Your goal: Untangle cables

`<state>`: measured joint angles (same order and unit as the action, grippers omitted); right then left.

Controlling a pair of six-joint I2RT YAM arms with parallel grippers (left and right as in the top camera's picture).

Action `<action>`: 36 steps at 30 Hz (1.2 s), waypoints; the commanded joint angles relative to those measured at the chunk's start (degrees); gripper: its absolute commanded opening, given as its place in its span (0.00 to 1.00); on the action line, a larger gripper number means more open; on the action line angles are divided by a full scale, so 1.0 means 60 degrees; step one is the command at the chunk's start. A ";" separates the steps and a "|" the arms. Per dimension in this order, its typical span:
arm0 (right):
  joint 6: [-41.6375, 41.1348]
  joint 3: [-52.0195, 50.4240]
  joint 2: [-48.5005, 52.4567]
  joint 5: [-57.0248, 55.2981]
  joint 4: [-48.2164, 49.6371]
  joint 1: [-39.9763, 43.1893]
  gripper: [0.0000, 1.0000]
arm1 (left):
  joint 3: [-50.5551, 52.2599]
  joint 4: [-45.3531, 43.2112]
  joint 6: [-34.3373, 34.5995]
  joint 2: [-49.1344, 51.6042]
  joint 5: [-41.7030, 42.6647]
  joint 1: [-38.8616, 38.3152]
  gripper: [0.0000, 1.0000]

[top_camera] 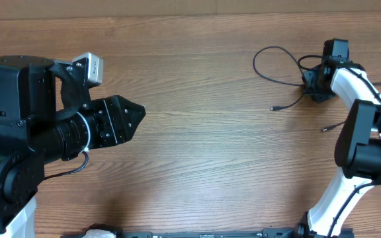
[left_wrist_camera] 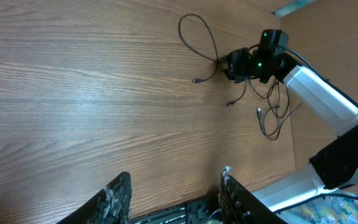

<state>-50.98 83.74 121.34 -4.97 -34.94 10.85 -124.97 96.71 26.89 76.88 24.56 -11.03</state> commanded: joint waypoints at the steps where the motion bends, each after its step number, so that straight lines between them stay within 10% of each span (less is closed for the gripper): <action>1: 0.0047 0.0233 0.0477 -0.0233 0.0157 0.0015 0.35 | 0.0007 0.0015 0.0102 0.0000 -0.0098 0.0022 0.45; 5: 0.0328 0.0233 0.0670 -0.0160 0.0499 0.0015 0.04 | 0.0007 0.0015 0.0233 0.0000 -0.0102 0.0022 0.45; 17: 0.0328 0.0681 0.0678 -0.0160 0.1093 0.1191 0.04 | 0.0007 0.0015 0.0546 -0.0004 -0.0091 0.0022 0.46; 36: 0.3417 0.2820 0.0674 0.0619 -0.0943 0.7898 0.04 | 0.0007 0.0011 0.1810 0.0091 0.0160 0.0022 0.49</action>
<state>-35.62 97.93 125.05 -4.99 -40.34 55.02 -124.97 96.71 36.67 76.95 24.82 -11.03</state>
